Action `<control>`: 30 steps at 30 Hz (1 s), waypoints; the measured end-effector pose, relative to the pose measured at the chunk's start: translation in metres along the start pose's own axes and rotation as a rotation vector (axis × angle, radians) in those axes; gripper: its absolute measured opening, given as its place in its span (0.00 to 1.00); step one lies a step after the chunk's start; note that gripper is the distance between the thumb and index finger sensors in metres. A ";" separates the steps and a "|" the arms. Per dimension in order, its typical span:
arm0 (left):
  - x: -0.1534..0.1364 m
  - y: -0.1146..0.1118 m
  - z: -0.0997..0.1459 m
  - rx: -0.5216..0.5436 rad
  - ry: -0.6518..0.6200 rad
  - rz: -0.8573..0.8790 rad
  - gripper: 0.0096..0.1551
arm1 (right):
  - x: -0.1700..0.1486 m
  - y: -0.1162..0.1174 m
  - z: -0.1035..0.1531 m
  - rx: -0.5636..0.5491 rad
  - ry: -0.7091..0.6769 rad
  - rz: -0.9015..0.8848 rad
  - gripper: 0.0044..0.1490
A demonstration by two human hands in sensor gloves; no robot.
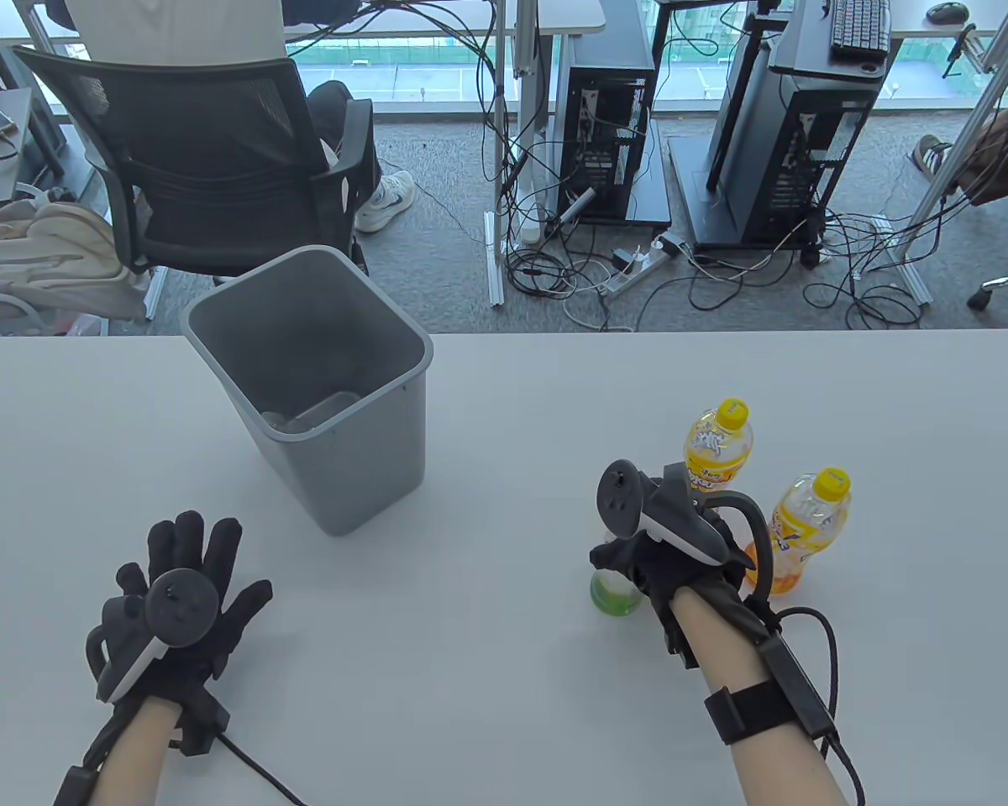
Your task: Place bottles in bin
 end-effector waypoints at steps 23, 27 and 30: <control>-0.004 0.001 0.000 -0.007 0.019 0.028 0.51 | -0.004 -0.036 -0.004 -0.229 0.024 -0.263 0.45; -0.004 0.001 0.000 -0.006 0.019 0.029 0.51 | -0.001 -0.071 0.001 -0.416 0.067 -0.337 0.47; -0.004 0.001 -0.001 -0.005 0.019 0.031 0.51 | 0.002 -0.098 0.007 -0.547 0.092 -0.371 0.47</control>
Point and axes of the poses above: the tracker on the back of each hand, its own x axis roughly to the thumb side, its own z axis roughly from the fingertips to the wrist, y = z × x, the point moved 2 cm from there along -z, roughly from the wrist to the fingertips, and after that the axes turned 7 degrees about z, right-handed, at the moved point
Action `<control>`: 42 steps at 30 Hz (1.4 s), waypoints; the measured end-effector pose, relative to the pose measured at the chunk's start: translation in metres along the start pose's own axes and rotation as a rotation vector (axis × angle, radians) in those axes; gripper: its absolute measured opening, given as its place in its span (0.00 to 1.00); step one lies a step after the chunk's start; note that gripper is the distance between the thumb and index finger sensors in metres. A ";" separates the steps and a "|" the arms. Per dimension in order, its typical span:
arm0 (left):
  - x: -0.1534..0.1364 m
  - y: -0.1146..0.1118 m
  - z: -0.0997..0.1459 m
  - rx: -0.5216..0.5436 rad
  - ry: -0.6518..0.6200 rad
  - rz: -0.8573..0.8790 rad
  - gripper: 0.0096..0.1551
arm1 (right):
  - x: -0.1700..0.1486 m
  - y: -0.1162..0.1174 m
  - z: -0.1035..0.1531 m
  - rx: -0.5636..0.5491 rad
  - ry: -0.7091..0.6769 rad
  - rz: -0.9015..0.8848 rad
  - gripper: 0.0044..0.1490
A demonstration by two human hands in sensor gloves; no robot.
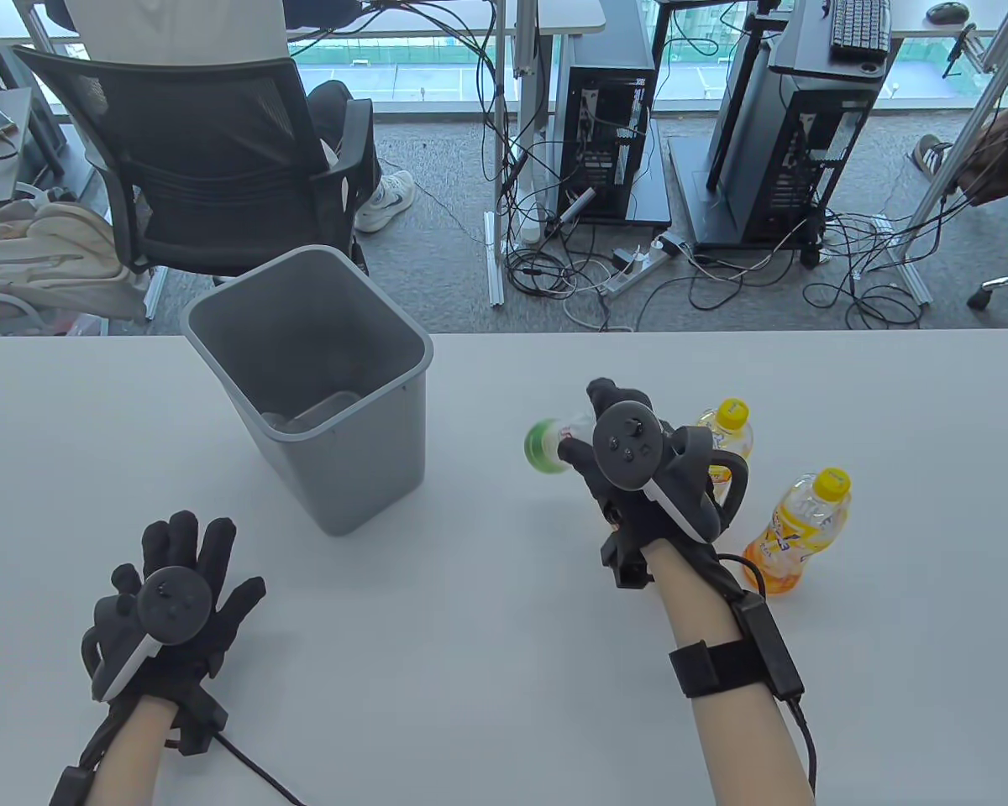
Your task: Place bottles in bin
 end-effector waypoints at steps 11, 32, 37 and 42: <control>0.000 0.000 0.000 0.000 0.000 0.000 0.50 | 0.074 -0.053 -0.003 -0.354 -0.068 -0.246 0.51; -0.003 0.002 -0.002 -0.011 0.013 0.023 0.51 | 0.207 0.020 -0.008 -0.179 -0.270 -0.079 0.57; -0.004 0.003 -0.002 -0.012 0.015 0.028 0.51 | 0.195 0.021 -0.008 -0.123 -0.283 -0.117 0.61; -0.009 0.004 -0.003 -0.014 0.030 0.048 0.51 | 0.158 0.003 -0.010 -0.198 -0.240 -0.176 0.52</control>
Point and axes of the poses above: the tracker on the back of each hand, its own x axis roughly to the thumb side, its own z axis roughly from the fingertips to the wrist, y = z × x, the point moved 2 cm from there along -z, roughly from the wrist to the fingertips, and after that the axes turned 7 degrees about z, right-handed, at the moved point
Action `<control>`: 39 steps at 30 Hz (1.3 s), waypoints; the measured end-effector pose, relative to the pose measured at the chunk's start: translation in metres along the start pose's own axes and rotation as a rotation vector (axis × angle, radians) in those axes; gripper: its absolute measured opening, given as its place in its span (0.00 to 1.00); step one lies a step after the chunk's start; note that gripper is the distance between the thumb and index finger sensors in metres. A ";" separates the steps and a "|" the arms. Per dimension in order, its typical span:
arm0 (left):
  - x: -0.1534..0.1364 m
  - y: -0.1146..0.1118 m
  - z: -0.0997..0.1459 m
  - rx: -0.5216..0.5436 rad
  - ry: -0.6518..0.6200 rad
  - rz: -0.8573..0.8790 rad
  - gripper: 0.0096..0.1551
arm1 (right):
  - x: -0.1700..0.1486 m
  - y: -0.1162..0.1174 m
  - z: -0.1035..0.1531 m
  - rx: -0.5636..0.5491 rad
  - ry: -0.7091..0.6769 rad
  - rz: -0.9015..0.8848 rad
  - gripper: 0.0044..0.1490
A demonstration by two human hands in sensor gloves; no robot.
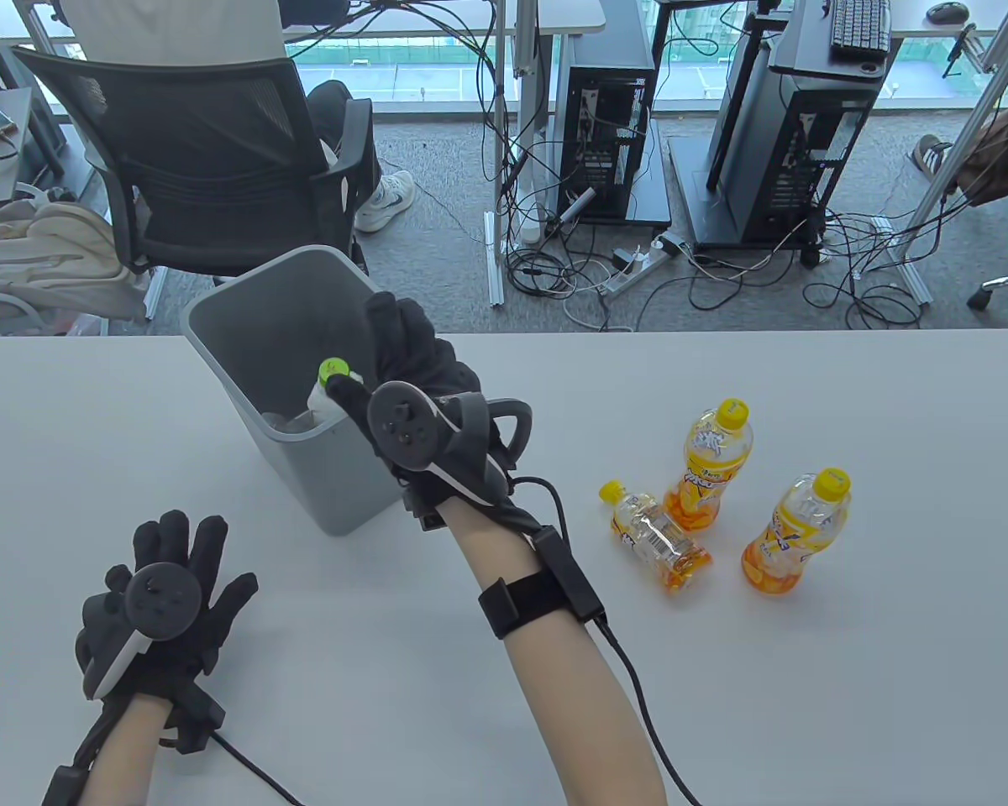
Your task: Place bottles in bin
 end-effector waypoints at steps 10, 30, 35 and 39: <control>0.002 -0.001 0.000 -0.003 0.000 -0.021 0.51 | -0.112 -0.012 0.032 0.028 0.168 0.179 0.48; 0.004 -0.003 0.000 -0.009 0.003 -0.044 0.51 | -0.231 0.070 0.181 0.542 0.398 0.627 0.52; 0.004 -0.004 0.000 -0.010 0.003 -0.047 0.51 | -0.237 0.085 0.193 0.587 0.394 0.695 0.56; 0.004 -0.004 0.000 -0.012 0.003 -0.049 0.51 | -0.241 0.094 0.197 0.599 0.402 0.727 0.60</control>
Point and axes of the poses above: the tracker on the back of each hand, its own x axis roughly to the thumb side, its own z axis roughly from the fingertips to the wrist, y = z × x, the point moved 2 cm from there along -z, roughly from the wrist to the fingertips, and after that the axes turned 7 degrees about z, right-handed, at the moved point
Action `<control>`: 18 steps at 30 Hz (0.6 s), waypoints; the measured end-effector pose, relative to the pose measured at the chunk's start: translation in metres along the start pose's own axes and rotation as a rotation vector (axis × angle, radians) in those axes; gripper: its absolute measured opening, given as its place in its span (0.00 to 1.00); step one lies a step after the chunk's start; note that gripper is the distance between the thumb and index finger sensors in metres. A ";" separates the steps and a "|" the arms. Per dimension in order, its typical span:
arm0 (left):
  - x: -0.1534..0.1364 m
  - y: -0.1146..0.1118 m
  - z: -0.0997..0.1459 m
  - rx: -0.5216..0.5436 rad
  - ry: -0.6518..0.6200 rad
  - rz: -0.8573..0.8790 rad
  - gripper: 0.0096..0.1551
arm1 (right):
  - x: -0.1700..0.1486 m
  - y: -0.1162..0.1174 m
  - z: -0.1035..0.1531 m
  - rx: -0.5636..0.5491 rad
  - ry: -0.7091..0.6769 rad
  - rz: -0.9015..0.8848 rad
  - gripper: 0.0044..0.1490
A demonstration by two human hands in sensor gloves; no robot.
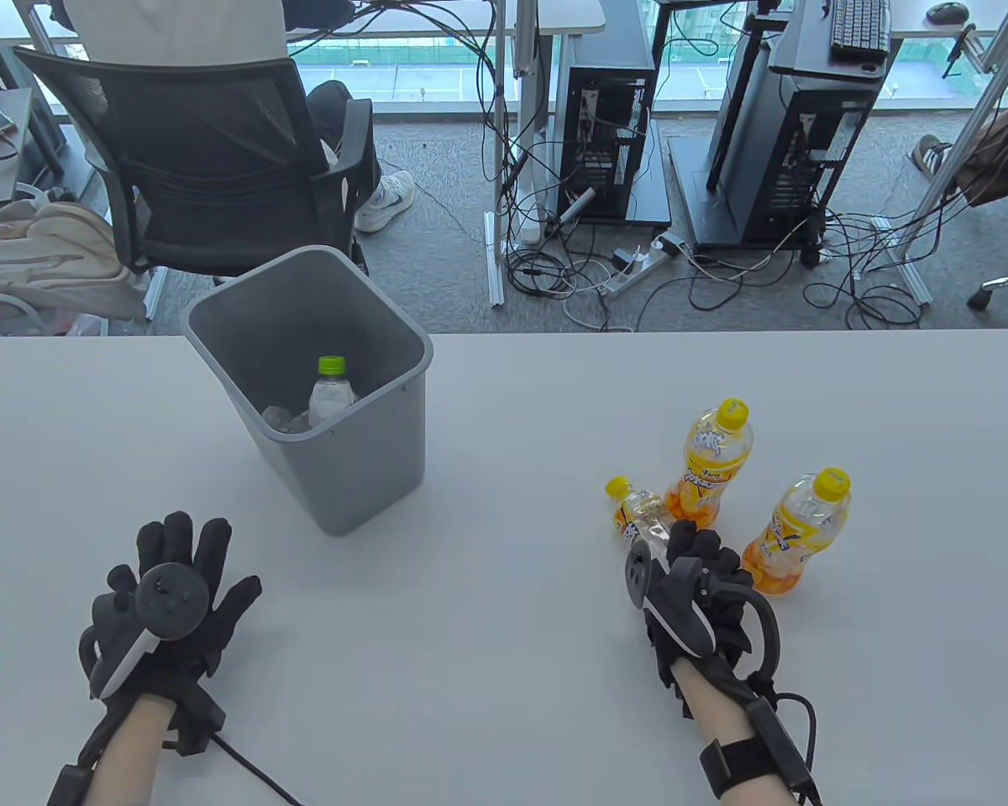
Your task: Place bottles in bin
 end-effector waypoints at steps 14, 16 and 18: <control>-0.001 0.000 0.000 0.004 0.001 0.011 0.51 | 0.004 -0.012 -0.004 -0.080 0.026 -0.161 0.59; -0.001 0.000 0.000 0.005 0.002 0.013 0.51 | 0.006 -0.030 -0.004 -0.120 0.016 -0.194 0.59; -0.002 0.001 0.000 0.006 0.002 0.014 0.51 | 0.009 -0.052 -0.005 -0.165 0.003 -0.230 0.59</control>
Point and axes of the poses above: the tracker on the back of each hand, its own x axis roughly to the thumb side, its own z axis roughly from the fingertips to the wrist, y = z × x, the point moved 2 cm from there along -z, roughly from the wrist to the fingertips, and after that the axes turned 7 degrees about z, right-handed, at the moved point
